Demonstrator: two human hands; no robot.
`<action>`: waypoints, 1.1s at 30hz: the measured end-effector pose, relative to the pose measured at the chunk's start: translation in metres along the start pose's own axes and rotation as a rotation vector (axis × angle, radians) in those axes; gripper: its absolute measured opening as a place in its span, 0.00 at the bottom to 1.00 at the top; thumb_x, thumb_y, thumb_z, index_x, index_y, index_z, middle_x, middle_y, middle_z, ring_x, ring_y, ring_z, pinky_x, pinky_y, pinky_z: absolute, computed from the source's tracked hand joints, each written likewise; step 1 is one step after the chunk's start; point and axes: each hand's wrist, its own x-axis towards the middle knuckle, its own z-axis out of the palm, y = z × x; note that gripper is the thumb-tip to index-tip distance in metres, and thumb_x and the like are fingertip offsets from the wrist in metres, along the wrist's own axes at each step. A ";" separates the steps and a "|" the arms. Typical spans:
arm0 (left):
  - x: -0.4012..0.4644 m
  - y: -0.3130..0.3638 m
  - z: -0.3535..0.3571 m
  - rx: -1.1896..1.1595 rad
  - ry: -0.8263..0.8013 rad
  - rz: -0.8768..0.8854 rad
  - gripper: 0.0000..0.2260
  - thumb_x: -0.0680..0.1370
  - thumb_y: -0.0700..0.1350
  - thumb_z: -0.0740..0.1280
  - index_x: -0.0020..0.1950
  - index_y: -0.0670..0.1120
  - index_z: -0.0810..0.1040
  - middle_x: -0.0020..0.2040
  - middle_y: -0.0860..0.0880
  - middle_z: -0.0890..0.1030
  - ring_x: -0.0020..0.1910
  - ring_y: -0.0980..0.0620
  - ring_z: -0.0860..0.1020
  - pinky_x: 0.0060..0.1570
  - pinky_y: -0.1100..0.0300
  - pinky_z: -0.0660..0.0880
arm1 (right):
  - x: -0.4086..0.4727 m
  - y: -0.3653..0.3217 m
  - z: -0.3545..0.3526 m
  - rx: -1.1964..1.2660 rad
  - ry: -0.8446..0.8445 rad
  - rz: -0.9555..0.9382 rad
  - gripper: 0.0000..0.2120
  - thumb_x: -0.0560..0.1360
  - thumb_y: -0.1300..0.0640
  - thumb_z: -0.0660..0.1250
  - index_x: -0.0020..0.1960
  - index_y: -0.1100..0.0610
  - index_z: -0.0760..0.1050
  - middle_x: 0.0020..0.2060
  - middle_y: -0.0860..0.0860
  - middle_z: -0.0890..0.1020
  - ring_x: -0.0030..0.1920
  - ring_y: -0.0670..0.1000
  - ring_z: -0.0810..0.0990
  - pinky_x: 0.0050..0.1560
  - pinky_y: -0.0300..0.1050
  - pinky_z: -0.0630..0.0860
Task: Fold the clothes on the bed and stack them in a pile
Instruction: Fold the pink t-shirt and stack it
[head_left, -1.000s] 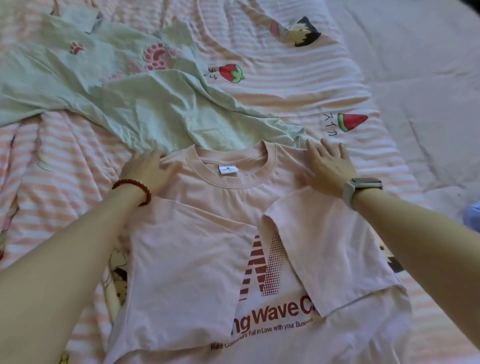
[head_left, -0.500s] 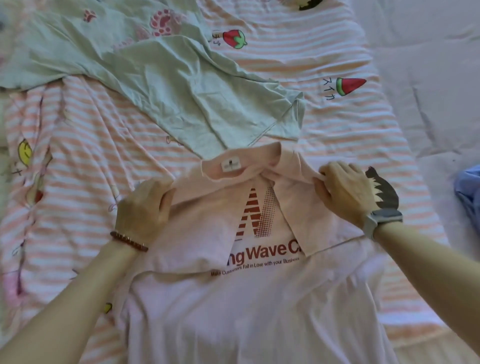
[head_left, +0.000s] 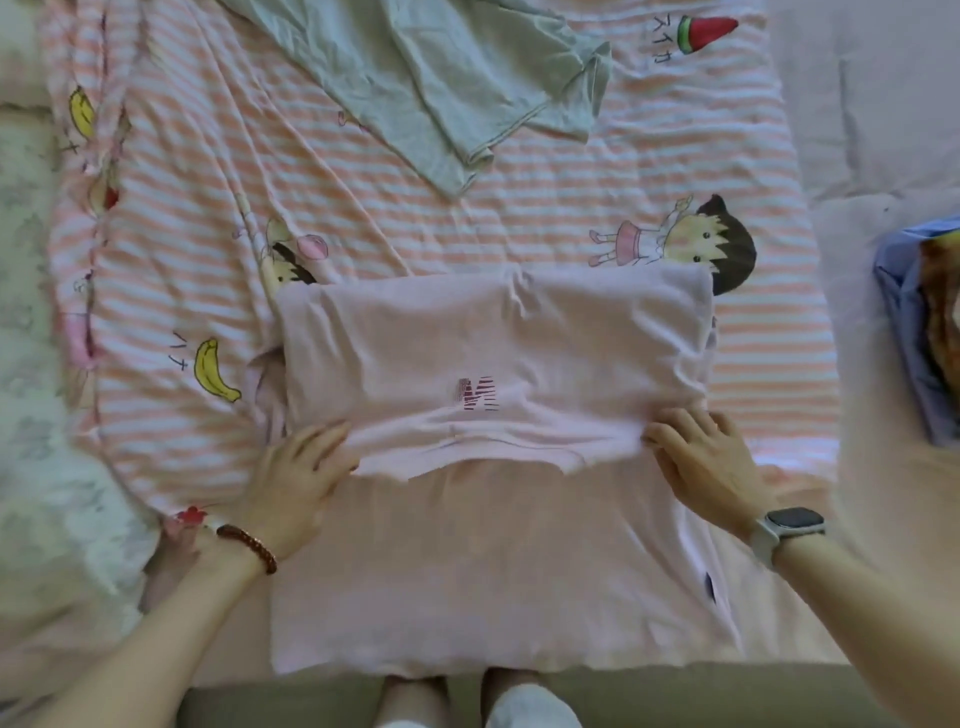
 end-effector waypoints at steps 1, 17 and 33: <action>-0.004 0.002 0.003 0.008 -0.073 0.010 0.14 0.69 0.44 0.57 0.44 0.46 0.81 0.54 0.38 0.80 0.54 0.41 0.74 0.50 0.46 0.73 | -0.007 -0.003 0.004 -0.006 -0.083 0.011 0.11 0.72 0.58 0.58 0.46 0.58 0.78 0.46 0.57 0.81 0.47 0.59 0.81 0.44 0.50 0.68; 0.156 -0.055 -0.015 0.149 -0.290 -0.330 0.23 0.81 0.53 0.52 0.75 0.51 0.55 0.74 0.50 0.61 0.72 0.49 0.57 0.68 0.42 0.51 | 0.128 0.032 -0.016 -0.160 -0.221 0.203 0.22 0.82 0.56 0.52 0.75 0.57 0.56 0.74 0.55 0.59 0.74 0.57 0.57 0.69 0.62 0.51; 0.170 -0.105 -0.061 -0.215 -0.354 -0.441 0.06 0.74 0.44 0.68 0.44 0.41 0.77 0.45 0.44 0.75 0.47 0.43 0.73 0.41 0.56 0.64 | 0.158 0.062 -0.044 -0.044 -0.274 0.469 0.11 0.77 0.63 0.55 0.57 0.62 0.71 0.53 0.60 0.73 0.49 0.61 0.74 0.42 0.50 0.71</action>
